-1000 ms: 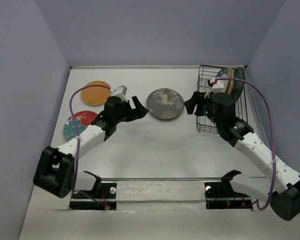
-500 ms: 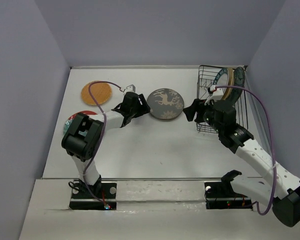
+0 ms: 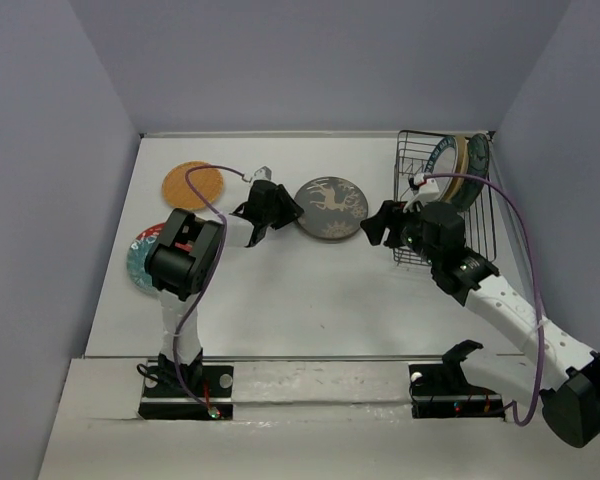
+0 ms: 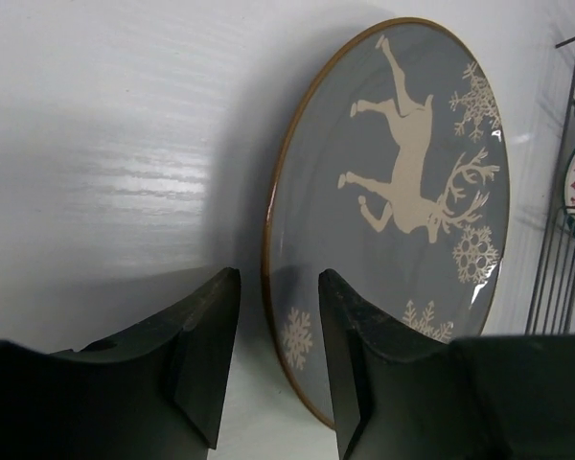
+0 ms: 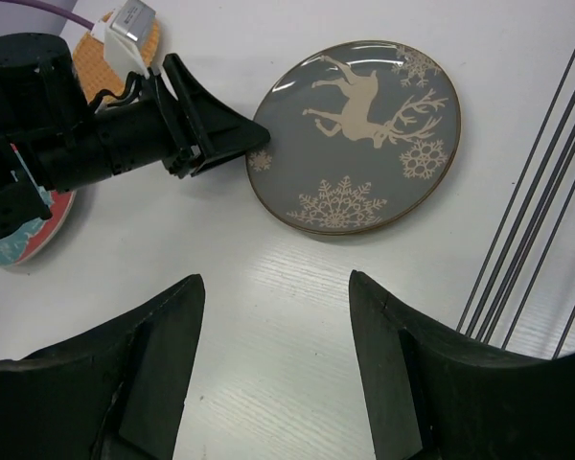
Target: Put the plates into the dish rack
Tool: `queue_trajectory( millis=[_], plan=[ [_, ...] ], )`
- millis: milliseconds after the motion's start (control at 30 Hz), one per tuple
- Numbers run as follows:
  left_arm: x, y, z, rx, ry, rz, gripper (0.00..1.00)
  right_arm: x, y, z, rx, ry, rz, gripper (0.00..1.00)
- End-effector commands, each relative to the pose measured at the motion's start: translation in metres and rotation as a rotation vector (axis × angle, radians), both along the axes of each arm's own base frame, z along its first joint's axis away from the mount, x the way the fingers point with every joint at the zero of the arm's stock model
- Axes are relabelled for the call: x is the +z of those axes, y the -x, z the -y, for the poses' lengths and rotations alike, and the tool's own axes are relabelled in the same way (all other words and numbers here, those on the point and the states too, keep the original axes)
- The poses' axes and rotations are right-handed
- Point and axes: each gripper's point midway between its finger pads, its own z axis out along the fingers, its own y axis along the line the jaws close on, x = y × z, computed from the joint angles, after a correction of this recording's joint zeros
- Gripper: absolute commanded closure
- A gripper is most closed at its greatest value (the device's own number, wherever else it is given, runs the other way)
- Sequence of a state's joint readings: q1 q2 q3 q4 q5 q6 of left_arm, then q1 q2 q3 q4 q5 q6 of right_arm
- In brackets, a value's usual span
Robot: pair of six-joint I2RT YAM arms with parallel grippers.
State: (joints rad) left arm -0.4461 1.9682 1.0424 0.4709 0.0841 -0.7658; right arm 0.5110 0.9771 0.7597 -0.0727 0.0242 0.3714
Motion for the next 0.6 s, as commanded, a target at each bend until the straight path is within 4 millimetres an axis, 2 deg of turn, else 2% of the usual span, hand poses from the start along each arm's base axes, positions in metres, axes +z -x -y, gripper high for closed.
queue_trajectory(
  millis=[0, 100, 133, 167, 200, 333, 467, 567],
  plan=[
    [0.019, -0.016, 0.023, -0.027, 0.127, 0.046, 0.49, 0.018, -0.009, -0.008, 0.009, -0.056, 0.064, 0.33],
    [0.011, -0.019, 0.03, -0.027, 0.171, 0.036, 0.52, 0.016, -0.01, -0.008, 0.009, -0.056, 0.061, 0.33],
    [0.011, -0.02, 0.031, -0.019, 0.187, 0.031, 0.55, 0.017, -0.01, -0.008, 0.009, -0.055, 0.063, 0.33],
    [0.01, -0.02, 0.032, -0.02, 0.197, 0.036, 0.63, 0.015, -0.01, -0.008, 0.008, -0.054, 0.06, 0.33],
    [0.01, -0.02, 0.032, -0.016, 0.2, 0.035, 0.63, 0.014, -0.01, -0.008, 0.009, -0.054, 0.058, 0.33],
    [0.012, -0.021, 0.024, 0.017, 0.219, 0.055, 0.94, 0.011, -0.011, -0.009, 0.009, -0.05, 0.053, 0.33],
    [0.038, -0.016, 0.01, 0.03, 0.255, 0.121, 0.94, 0.004, -0.014, -0.01, 0.014, -0.034, 0.038, 0.29],
    [0.069, -0.003, -0.008, 0.042, 0.284, 0.186, 0.94, 0.001, -0.011, -0.02, 0.077, -0.03, 0.024, 0.16]
  ],
)
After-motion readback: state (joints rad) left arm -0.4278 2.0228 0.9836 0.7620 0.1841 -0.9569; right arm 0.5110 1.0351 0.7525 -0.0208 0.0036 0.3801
